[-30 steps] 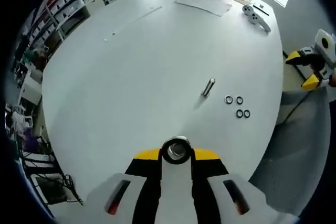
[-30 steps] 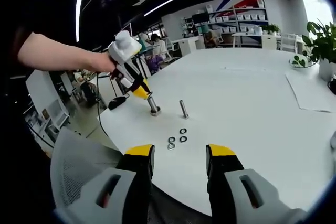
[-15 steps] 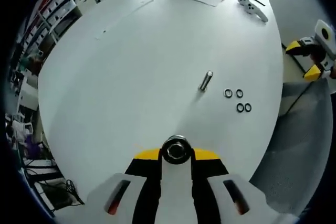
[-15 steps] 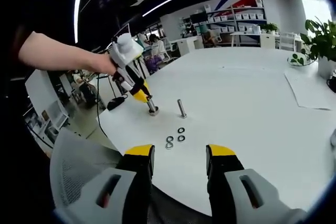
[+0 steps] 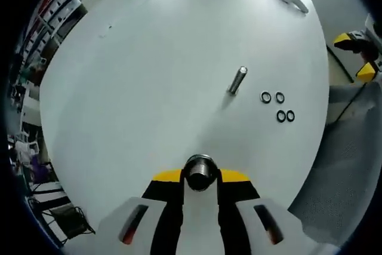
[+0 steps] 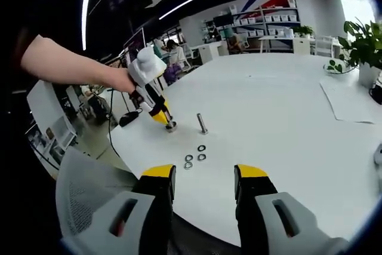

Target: Place the washer onto the threaded stud by aligning its center hole with the stud, sliding it down to the base, and recovering from edge contact or off-axis alignment until the washer reaches the visible bottom stop.

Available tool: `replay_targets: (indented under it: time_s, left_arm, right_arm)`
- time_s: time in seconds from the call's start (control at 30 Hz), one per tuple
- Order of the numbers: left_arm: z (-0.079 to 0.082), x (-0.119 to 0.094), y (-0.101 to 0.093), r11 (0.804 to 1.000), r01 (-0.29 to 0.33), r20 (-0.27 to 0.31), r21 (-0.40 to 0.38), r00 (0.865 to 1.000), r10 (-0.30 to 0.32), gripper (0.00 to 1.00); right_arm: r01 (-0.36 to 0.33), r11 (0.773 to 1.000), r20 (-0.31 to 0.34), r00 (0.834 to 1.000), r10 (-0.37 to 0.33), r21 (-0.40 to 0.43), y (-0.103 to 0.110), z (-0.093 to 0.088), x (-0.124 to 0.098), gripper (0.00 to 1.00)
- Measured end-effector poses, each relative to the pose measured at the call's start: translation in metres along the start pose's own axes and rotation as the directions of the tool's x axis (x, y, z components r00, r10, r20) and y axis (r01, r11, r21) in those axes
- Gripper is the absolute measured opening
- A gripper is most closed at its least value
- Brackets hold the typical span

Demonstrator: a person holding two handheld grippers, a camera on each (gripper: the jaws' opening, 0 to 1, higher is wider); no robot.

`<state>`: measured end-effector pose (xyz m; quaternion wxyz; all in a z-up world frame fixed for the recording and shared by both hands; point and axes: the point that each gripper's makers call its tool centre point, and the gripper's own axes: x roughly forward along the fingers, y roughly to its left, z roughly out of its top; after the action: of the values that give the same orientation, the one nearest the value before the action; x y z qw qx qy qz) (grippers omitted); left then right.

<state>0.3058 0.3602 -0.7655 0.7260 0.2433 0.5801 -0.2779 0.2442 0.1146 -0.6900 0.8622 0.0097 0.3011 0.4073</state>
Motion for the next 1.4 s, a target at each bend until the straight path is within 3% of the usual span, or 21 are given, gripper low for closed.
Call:
replay_targets:
  time_s: [0.63,0.83,1.07,1.4]
  left_arm:
    - [-0.005,0.015,-0.001,1.000,0.000,-0.036,-0.018,0.999,-0.001,0.19]
    - [-0.005,0.016,-0.001,0.998,0.014,-0.029,-0.061,0.999,-0.016,0.20]
    - [-0.004,0.013,0.001,0.993,0.023,0.006,-0.119,1.000,-0.022,0.21]
    - [-0.005,-0.008,0.010,0.980,-0.030,0.103,-0.195,0.993,0.051,0.27]
  right_arm:
    - [0.012,1.000,-0.001,1.000,-0.012,0.011,-0.004,-0.001,-0.002,0.42]
    - [0.012,1.000,-0.003,1.000,-0.012,0.013,-0.004,-0.002,-0.002,0.42]
    - [0.009,1.000,-0.002,1.000,-0.009,0.012,-0.004,-0.002,-0.002,0.42]
    - [-0.003,1.000,-0.004,1.000,0.003,0.008,-0.001,-0.002,-0.002,0.42]
